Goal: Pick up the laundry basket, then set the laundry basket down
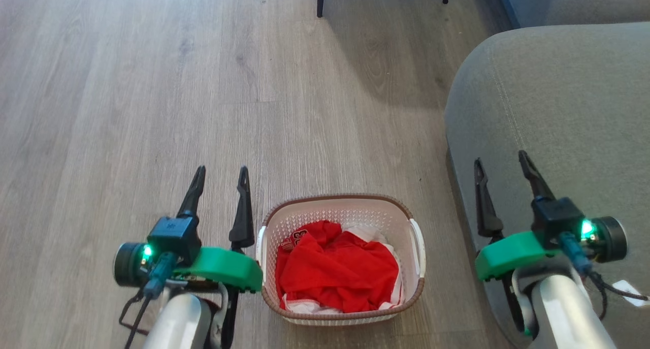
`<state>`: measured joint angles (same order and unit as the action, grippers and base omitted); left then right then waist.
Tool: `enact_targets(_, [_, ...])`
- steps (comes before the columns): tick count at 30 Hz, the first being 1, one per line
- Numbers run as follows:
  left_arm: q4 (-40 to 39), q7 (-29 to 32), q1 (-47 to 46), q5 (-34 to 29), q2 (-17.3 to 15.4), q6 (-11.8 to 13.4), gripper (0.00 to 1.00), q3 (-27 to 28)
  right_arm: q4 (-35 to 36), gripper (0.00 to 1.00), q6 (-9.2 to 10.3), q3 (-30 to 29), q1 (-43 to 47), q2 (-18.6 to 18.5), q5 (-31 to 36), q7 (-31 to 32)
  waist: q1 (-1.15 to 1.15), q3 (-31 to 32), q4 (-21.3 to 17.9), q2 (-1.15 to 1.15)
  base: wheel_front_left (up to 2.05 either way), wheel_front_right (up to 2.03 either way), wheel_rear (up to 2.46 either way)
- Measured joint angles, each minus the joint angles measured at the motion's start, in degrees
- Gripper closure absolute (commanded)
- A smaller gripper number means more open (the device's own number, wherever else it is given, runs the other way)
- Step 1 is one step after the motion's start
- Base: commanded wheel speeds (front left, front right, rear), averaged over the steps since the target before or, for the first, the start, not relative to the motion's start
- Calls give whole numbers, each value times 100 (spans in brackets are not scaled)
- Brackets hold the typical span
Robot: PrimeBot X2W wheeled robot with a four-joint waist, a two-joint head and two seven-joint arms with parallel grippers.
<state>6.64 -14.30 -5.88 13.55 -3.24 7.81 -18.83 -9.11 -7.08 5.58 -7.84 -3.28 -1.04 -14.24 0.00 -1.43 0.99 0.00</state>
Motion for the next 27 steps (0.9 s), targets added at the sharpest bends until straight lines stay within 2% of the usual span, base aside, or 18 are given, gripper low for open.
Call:
enact_targets(5, [182,-24,1,211,8,-383,0,22,-254,0,0,38,-3,0,71,-5,0,-1,-30,0,0,0,0])
enact_targets(11, [396,-24,1,535,10,-533,0,41,-459,0,-1,64,-6,1,-33,-5,0,16,-29,0,0,0,0])
enact_targets(27, [619,-24,-1,740,13,-538,0,37,-538,0,0,146,-16,1,-71,-5,0,18,-18,0,0,0,0])
